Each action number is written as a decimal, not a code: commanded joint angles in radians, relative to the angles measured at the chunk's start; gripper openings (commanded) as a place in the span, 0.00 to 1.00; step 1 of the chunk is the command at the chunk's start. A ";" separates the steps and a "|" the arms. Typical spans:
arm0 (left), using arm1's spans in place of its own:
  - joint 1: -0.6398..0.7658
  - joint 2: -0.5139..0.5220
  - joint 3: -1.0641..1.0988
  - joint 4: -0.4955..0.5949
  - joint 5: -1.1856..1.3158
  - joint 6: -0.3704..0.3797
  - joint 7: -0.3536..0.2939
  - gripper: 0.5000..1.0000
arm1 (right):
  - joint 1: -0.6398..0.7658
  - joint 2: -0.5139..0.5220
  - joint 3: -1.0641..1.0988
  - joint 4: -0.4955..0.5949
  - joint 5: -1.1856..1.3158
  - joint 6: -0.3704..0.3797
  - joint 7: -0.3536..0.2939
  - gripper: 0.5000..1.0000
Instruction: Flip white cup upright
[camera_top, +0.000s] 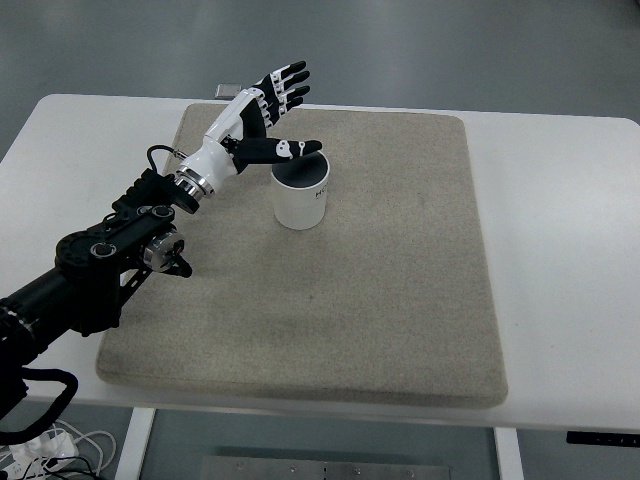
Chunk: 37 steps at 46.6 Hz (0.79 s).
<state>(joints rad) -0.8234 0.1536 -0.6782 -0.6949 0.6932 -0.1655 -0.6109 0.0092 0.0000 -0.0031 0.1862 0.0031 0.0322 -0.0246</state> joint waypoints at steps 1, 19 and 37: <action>-0.031 0.007 -0.004 0.006 -0.041 -0.006 0.000 1.00 | 0.000 0.000 0.000 -0.001 0.000 0.000 0.000 0.90; -0.145 0.007 0.014 0.104 -0.319 -0.014 0.000 1.00 | 0.000 0.000 0.000 -0.001 0.000 0.000 0.000 0.90; -0.183 0.007 0.014 0.183 -0.448 -0.025 0.000 1.00 | 0.000 0.000 0.002 -0.001 0.000 0.000 0.000 0.90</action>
<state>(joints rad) -1.0056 0.1613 -0.6783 -0.5145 0.2752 -0.1883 -0.6109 0.0092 0.0000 -0.0028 0.1858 0.0031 0.0322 -0.0247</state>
